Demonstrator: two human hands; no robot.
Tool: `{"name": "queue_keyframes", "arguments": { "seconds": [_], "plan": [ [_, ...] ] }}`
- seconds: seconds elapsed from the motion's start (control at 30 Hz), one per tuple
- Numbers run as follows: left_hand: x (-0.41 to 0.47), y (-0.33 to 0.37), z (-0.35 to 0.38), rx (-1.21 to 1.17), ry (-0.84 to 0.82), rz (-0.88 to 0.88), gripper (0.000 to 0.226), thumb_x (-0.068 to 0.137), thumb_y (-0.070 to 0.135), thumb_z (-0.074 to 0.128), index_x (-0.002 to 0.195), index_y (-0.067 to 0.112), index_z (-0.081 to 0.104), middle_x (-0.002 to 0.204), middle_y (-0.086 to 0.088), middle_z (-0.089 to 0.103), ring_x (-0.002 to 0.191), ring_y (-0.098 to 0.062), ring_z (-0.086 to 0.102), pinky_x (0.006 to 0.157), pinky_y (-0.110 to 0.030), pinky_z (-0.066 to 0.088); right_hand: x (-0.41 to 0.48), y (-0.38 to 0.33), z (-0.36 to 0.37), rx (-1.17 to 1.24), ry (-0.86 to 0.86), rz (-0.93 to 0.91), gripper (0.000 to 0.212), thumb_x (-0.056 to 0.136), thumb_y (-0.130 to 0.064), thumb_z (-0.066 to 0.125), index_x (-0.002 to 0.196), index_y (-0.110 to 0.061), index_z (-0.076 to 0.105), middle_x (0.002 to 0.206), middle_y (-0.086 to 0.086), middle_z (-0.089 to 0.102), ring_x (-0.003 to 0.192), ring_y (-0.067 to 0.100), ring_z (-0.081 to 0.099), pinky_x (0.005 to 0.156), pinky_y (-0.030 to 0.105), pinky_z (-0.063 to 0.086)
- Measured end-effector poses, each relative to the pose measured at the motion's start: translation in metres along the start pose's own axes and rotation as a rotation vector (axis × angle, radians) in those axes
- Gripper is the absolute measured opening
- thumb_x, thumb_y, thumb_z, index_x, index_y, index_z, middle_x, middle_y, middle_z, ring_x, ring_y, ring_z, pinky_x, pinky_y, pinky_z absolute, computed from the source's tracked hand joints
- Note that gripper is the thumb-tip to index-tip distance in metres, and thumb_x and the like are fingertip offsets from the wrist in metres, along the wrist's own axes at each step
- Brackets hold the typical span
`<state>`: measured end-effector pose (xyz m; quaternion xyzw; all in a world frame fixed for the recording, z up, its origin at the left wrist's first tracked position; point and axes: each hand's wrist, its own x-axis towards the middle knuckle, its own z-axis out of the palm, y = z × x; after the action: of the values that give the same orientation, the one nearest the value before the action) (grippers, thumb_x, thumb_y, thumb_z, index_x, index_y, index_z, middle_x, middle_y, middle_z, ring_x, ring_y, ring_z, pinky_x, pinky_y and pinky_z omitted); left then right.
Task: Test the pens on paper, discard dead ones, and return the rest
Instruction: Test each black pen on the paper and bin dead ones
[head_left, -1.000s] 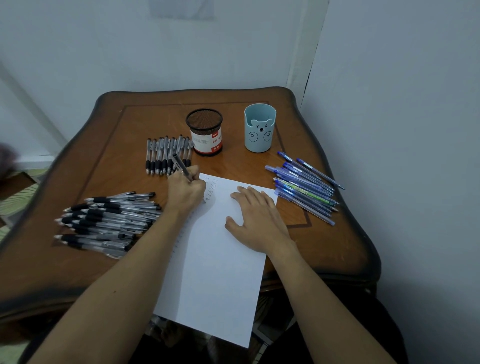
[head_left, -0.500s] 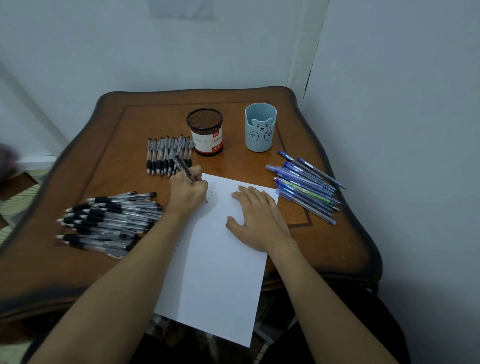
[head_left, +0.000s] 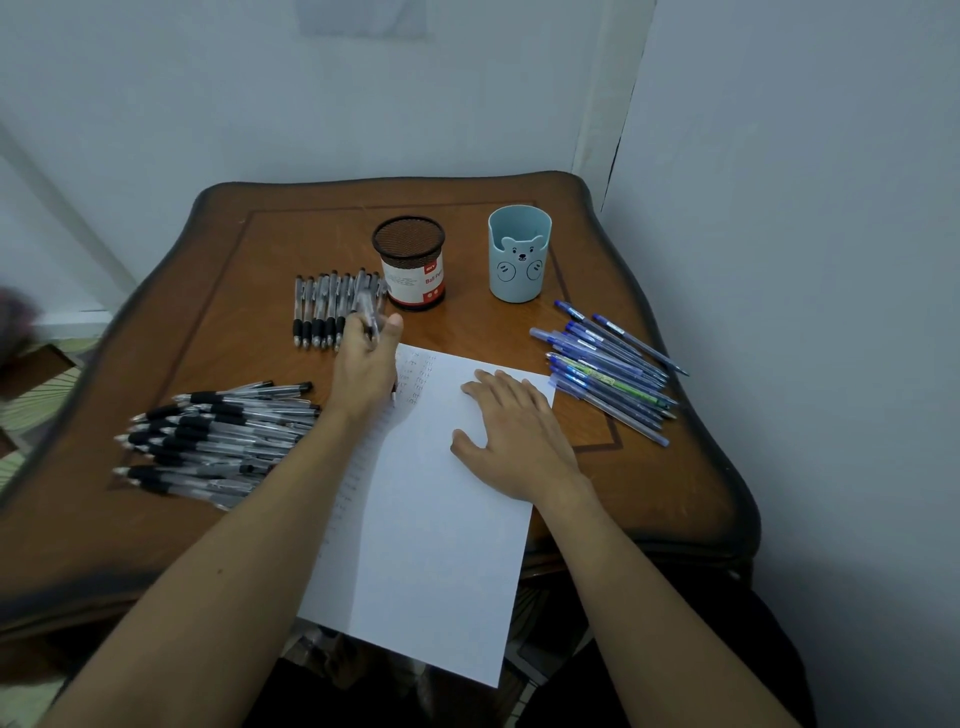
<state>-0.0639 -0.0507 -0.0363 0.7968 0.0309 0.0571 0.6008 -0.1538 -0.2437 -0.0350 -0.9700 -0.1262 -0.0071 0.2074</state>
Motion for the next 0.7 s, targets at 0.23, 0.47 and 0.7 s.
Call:
{"name": "queue_keyframes", "arguments": {
  "seconds": [0.23,0.47,0.7],
  "plan": [
    [-0.003,0.016,0.000,-0.058,-0.025,-0.057,0.049,0.107,0.047,0.035,0.104,0.010,0.067,0.051,0.001,0.057,0.048,-0.016,0.056,0.058,-0.035,0.046,0.000,0.001,0.000,-0.003,0.001,-0.001,0.061,0.098,-0.051,0.044,0.152,-0.024,0.033,0.164,-0.003,0.023,0.152,0.014,0.013,0.121,0.033,-0.001],
    [-0.001,0.026,-0.024,-0.109,0.008,-0.064,0.043,0.108,0.040,0.039,0.098,0.007,0.065,0.053,-0.003,0.052,0.048,-0.017,0.062,0.039,-0.025,0.046,0.000,0.001,0.001,-0.001,0.003,0.000,0.061,0.098,-0.051,0.043,0.152,-0.024,0.034,0.163,-0.004,0.024,0.152,0.013,0.013,0.122,0.034,-0.001],
    [0.027,0.029,-0.049,0.280,0.326,-0.269,0.044,0.109,0.034,0.035,0.076,0.014,0.056,0.082,-0.006,0.059,0.058,-0.013,0.043,0.062,-0.030,0.040,0.000,0.001,0.002,-0.002,-0.001,0.006,0.060,0.098,-0.052,0.043,0.151,-0.025,0.034,0.163,-0.005,0.025,0.152,0.012,0.014,0.123,0.036,0.002]
  ]
}}
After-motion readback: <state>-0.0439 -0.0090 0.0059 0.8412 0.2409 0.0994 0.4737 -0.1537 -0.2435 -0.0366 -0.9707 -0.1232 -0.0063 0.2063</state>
